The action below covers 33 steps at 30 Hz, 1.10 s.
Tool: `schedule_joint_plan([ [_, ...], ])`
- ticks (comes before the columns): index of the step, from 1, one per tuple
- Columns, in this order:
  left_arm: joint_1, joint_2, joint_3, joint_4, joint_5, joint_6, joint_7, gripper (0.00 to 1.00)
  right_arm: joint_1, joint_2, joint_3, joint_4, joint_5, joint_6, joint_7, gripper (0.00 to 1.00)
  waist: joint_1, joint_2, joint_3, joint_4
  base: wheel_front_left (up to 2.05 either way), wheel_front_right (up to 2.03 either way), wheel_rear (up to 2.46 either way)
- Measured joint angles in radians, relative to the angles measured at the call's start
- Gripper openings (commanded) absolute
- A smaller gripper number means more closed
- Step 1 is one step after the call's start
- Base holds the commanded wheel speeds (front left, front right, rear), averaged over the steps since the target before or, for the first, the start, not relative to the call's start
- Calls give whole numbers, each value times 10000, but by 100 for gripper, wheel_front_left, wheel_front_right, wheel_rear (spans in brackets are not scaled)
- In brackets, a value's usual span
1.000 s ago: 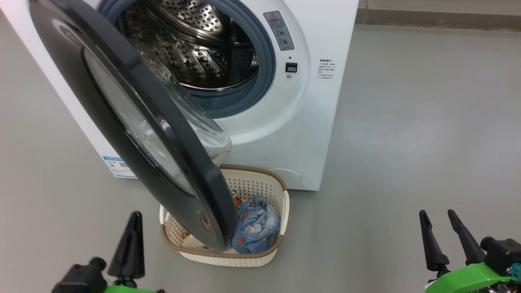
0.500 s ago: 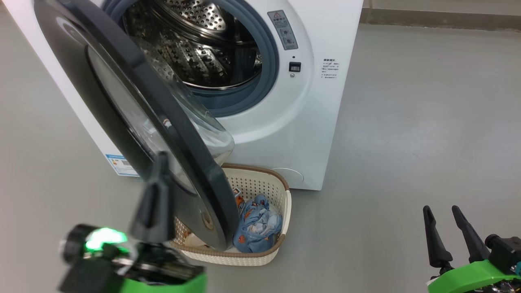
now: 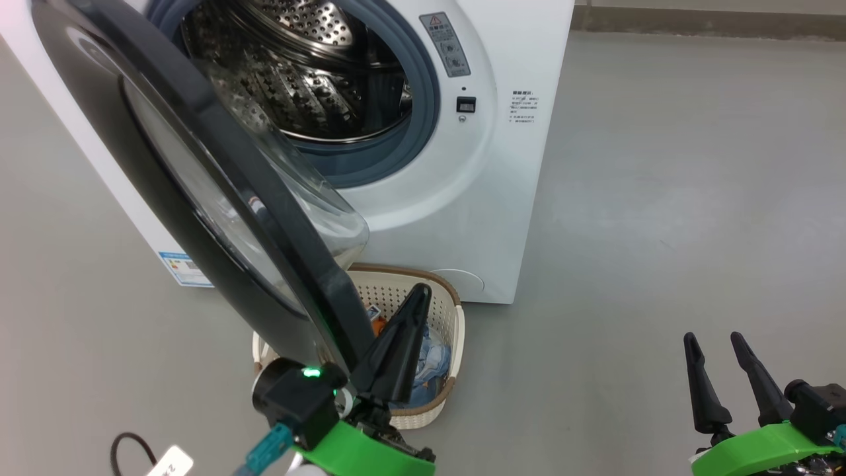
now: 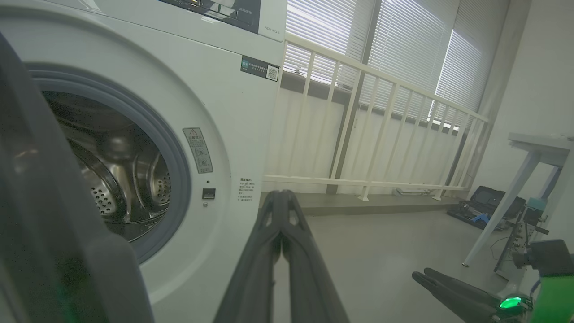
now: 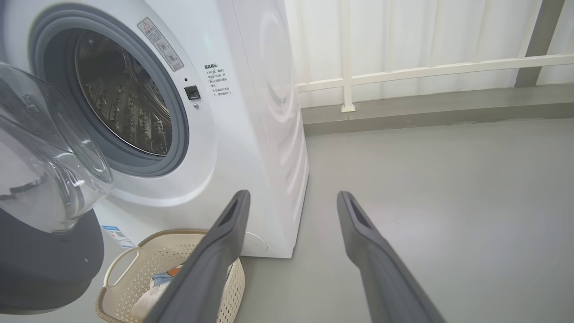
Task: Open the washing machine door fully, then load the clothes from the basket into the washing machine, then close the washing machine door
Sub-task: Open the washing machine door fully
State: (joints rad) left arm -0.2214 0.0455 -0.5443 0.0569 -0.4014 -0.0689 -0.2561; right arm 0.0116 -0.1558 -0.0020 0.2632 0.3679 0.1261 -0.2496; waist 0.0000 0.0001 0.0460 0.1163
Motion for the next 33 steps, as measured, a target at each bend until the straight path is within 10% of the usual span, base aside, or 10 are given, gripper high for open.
schedule_joint_plan([
  [33,-702,-268,568,2633,-834,343,6,0,-6,-92,-19,-255,2,0,0,100,0,0,134,511,0,0,0],
])
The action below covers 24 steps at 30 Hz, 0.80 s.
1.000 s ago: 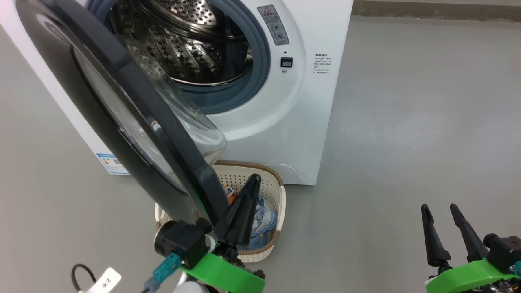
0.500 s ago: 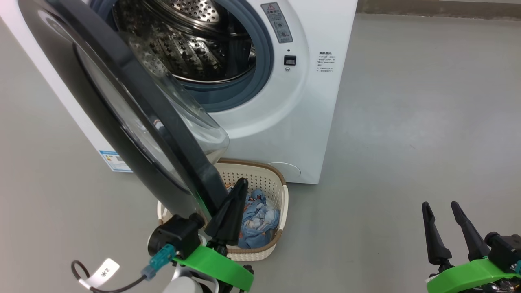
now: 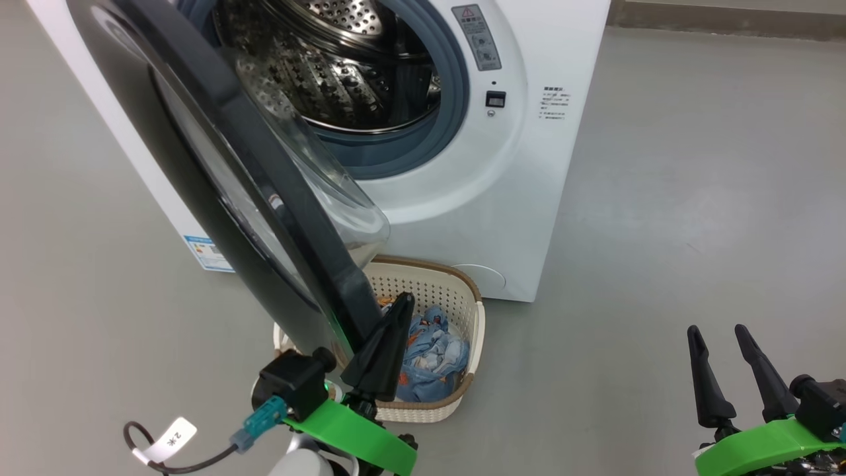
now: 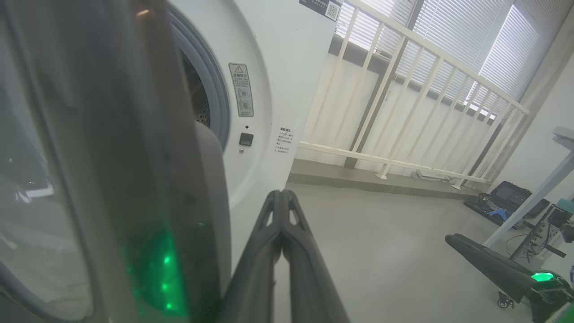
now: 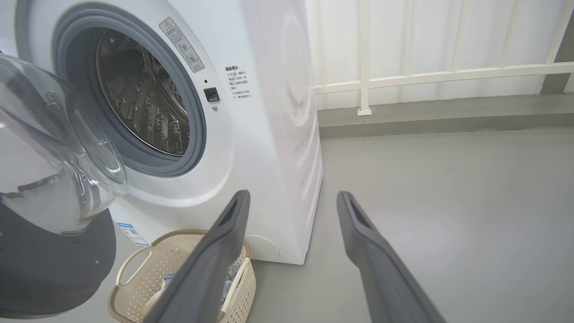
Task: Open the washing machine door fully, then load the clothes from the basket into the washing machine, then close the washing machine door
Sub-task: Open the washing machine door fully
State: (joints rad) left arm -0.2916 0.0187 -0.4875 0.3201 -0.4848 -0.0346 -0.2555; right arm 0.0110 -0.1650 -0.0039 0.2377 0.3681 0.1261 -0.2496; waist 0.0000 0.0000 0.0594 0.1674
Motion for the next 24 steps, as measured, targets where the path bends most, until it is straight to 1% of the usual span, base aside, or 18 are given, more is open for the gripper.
schedule_joint_plan([
  [14,291,-88,-8,-44,23,-142,-2,0,0,-59,6,-67,0,0,0,100,0,0,-27,669,0,0,0],
  [20,525,-40,31,10,23,-71,0,0,1,-79,0,-82,0,0,0,100,0,0,-78,1015,0,0,0],
  [24,724,-17,153,-6,73,67,0,0,5,-77,-4,-100,0,0,0,100,0,0,-148,1344,0,0,0],
])
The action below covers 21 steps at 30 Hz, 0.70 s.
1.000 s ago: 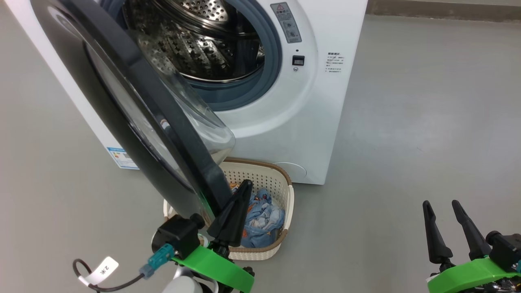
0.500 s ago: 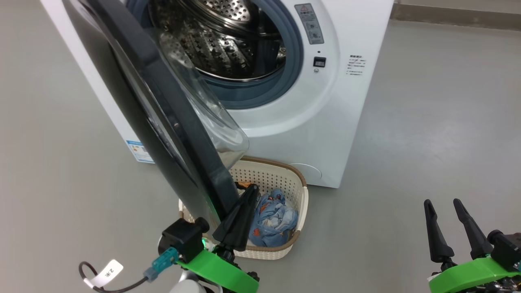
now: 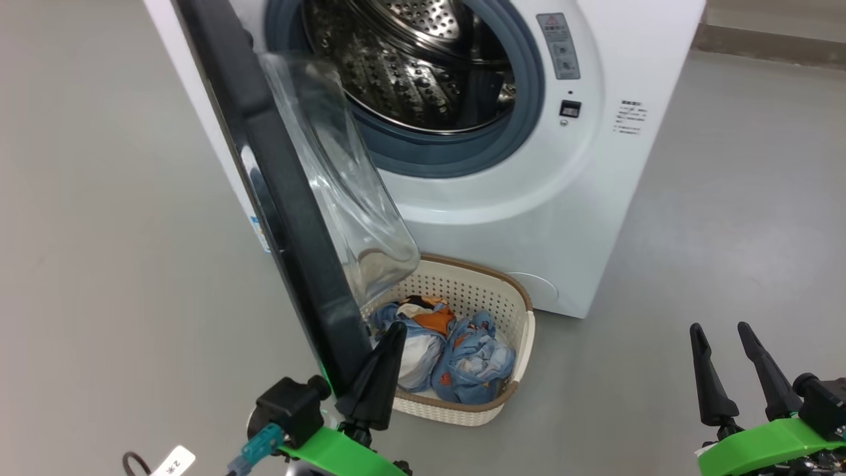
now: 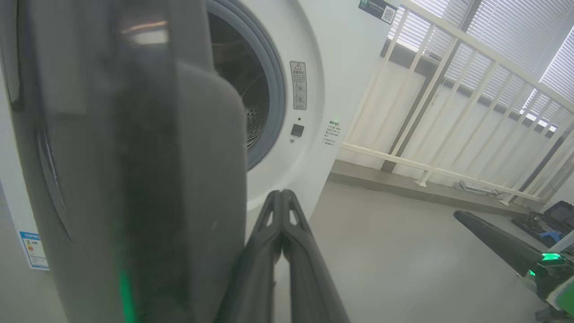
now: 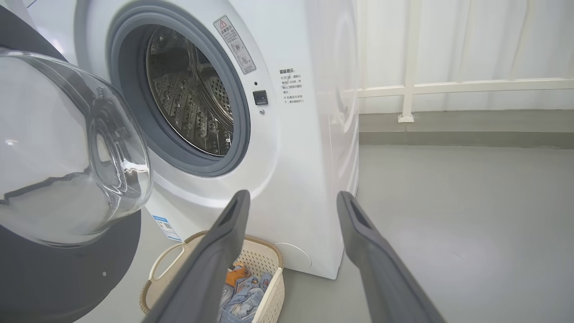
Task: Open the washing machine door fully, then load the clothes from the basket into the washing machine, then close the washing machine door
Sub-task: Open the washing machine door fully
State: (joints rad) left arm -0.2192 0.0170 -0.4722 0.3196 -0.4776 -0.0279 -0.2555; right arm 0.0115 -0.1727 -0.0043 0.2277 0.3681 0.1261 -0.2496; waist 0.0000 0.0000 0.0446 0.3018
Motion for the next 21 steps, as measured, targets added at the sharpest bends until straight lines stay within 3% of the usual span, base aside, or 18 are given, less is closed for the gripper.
schedule_joint_plan([
  [10,492,259,230,-359,403,217,0,0,79,6,-4,-12,0,0,0,100,0,0,-164,665,0,0,0],
  [21,1068,754,788,-867,403,905,25,0,231,54,12,-15,0,0,0,100,0,0,-396,1293,0,0,0],
])
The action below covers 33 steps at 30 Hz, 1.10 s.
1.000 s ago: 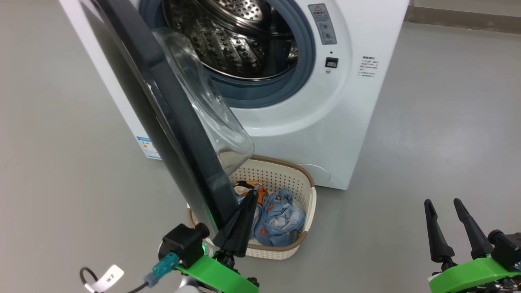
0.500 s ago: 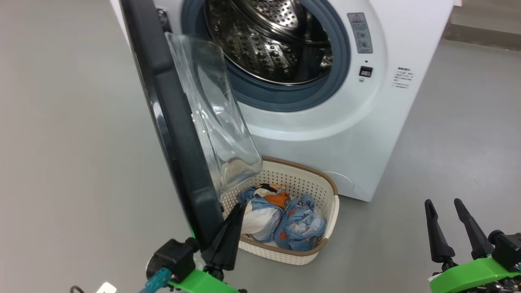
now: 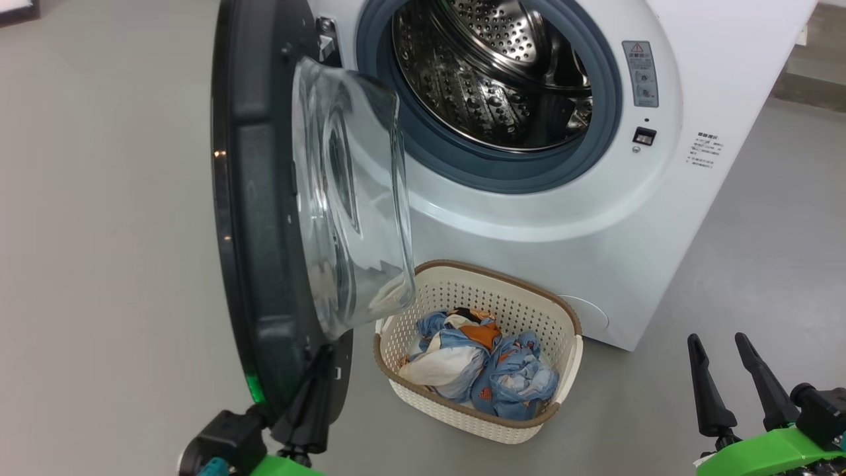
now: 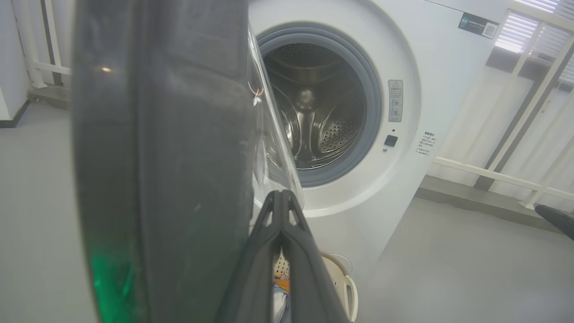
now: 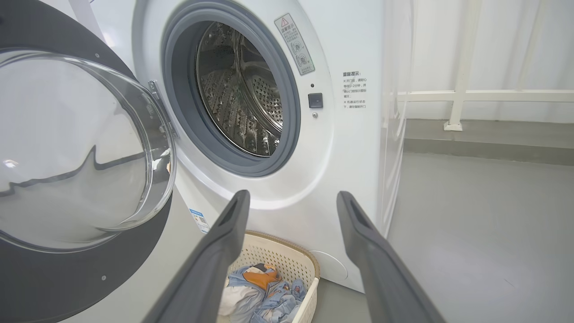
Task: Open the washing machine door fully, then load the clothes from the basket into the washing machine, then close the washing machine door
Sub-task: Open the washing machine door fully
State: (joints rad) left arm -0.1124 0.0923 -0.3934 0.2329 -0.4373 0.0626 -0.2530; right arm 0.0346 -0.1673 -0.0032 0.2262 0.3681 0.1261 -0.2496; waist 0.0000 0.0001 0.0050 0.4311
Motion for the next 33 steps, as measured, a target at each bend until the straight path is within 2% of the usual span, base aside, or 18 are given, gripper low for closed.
schedule_joint_plan([
  [11,360,533,727,-405,-123,443,77,0,11,40,19,0,2,0,0,100,0,0,-108,119,0,0,0],
  [33,77,1248,2341,236,-545,817,50,0,10,56,-44,-27,2,0,0,100,-1,0,265,-22,0,0,0],
])
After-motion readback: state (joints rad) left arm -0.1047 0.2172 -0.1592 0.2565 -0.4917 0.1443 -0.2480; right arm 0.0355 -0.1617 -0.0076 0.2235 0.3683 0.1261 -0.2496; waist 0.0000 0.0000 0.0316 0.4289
